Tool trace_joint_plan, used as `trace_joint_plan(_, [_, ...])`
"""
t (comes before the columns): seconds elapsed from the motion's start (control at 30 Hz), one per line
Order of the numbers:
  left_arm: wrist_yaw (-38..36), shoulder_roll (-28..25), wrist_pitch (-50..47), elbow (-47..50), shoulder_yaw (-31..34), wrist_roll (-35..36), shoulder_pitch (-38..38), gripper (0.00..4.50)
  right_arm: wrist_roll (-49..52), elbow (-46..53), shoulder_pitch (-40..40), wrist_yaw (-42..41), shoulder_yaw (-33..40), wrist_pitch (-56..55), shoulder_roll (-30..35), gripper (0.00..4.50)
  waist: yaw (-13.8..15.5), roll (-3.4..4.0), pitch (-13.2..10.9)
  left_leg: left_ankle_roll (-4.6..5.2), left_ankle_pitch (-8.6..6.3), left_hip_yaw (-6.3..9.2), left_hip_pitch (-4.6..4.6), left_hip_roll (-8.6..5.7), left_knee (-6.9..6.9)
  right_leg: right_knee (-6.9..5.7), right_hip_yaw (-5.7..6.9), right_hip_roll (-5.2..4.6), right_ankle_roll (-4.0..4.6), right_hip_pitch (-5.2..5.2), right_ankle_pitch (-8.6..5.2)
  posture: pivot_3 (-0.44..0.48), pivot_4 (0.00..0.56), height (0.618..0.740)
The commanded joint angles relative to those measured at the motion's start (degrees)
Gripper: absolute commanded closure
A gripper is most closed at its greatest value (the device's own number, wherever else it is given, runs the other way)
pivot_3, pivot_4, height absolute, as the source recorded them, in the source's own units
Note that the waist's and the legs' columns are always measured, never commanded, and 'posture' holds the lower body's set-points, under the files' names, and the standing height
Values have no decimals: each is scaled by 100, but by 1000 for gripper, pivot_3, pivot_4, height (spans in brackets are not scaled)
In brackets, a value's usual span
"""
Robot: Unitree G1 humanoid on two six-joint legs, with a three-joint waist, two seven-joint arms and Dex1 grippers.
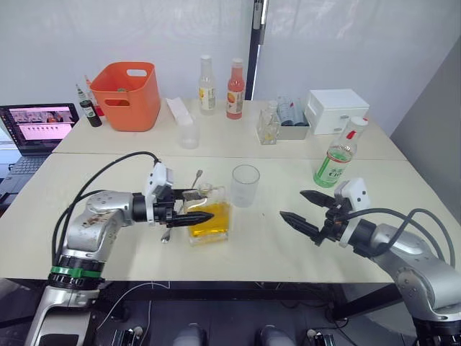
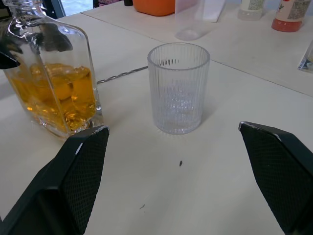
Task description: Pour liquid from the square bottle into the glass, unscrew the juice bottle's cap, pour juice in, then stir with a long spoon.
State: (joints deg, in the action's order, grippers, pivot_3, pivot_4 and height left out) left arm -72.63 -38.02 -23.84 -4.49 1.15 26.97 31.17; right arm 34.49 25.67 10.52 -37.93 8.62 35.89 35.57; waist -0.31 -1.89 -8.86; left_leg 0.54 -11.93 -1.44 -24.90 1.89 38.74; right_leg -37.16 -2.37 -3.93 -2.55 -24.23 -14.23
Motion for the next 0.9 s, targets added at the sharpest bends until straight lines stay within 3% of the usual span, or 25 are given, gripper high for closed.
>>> trace_joint_plan(0.03, [85,-134,360,-135,337,-8,493,1663,95,86,112,-6,-18,81,8,0,13,-1,-1,0,0,0,0,-1,0,0,0,-1,0,0,0,0,150,715])
trace_joint_plan(0.23, [105,-110,898,-899,235,-321,1063,1663,123,117,198,74,-109,167,-81,0,45,-7,-4,1,0,-1,-6,-5,3,2,1,-3,-1,-2,0,0,150,715])
trace_joint_plan(0.5, [735,603,2966,-3075,-161,-1497,2367,1663,119,236,137,358,-58,138,-306,0,116,-12,-7,2,-1,2,-21,-12,12,4,5,-5,-6,-6,3,0,150,715])
trace_joint_plan(0.7, [1694,1237,4710,-5040,-415,-2418,3421,1663,136,360,136,568,-107,171,-466,0,105,-17,-10,6,-3,4,-34,-15,12,7,6,-6,-9,-14,5,0,150,715])
trace_joint_plan(0.9, [2605,1559,5731,-6093,-691,-3172,4028,1663,140,436,149,725,-128,171,-569,0,86,-22,-13,6,-3,4,-36,-13,10,5,5,-4,-10,-21,6,0,150,715])
